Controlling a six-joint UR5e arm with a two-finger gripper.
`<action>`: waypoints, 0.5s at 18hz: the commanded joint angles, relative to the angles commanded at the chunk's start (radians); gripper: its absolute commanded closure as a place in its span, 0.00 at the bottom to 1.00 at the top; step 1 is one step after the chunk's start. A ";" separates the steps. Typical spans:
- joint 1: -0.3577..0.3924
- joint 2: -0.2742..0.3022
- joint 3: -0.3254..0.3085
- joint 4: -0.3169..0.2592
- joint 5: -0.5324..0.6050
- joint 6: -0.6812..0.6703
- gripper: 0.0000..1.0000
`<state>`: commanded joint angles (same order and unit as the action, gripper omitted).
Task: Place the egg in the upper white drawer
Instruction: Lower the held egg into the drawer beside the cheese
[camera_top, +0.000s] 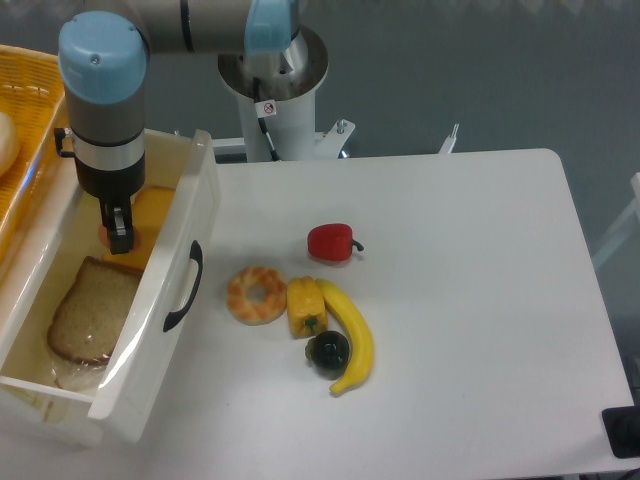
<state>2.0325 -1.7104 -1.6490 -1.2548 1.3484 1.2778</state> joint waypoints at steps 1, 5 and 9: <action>0.000 -0.002 0.000 0.000 -0.002 0.000 0.78; -0.002 -0.008 0.000 -0.002 -0.002 0.000 0.77; -0.005 -0.008 -0.002 -0.005 -0.002 0.000 0.76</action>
<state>2.0280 -1.7181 -1.6506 -1.2594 1.3468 1.2778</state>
